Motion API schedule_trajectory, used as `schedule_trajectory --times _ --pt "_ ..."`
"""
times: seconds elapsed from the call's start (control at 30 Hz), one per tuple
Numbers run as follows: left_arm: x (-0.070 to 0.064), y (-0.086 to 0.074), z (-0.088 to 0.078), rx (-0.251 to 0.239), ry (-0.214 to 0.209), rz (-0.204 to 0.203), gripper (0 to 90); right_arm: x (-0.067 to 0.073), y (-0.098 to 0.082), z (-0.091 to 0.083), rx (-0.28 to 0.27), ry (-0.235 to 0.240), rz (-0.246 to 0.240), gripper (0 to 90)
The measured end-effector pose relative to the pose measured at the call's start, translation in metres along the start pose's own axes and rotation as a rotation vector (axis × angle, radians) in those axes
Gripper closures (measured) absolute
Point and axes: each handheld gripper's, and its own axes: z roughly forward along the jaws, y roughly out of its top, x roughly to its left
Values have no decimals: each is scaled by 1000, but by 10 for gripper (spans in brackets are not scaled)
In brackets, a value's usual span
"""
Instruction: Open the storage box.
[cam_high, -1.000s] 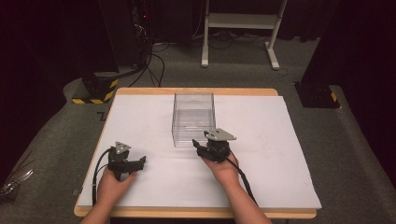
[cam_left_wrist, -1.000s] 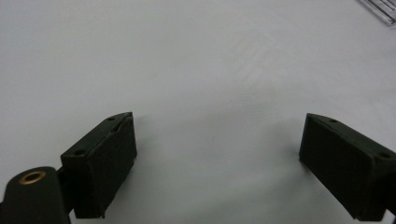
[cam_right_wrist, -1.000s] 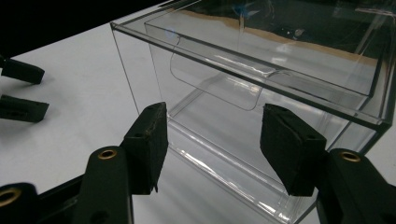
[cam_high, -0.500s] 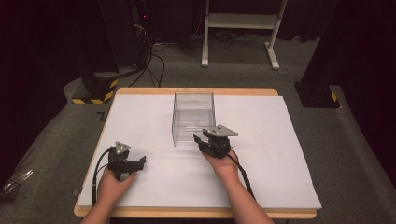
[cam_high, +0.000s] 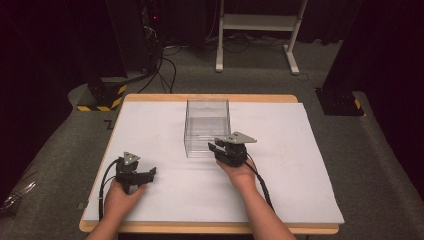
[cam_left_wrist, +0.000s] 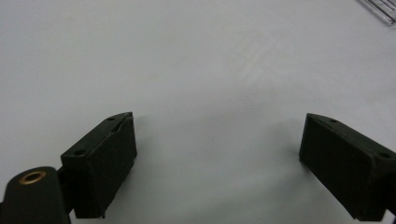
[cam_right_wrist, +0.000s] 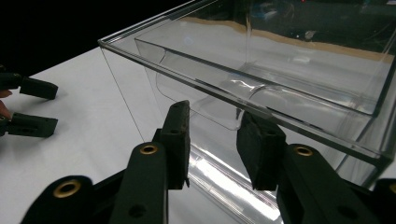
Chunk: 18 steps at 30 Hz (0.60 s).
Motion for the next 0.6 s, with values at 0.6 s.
schedule_trajectory --times 0.6 --pt "0 0 0 1 1 1 114 -11 -2 -3 -9 80 14 765"
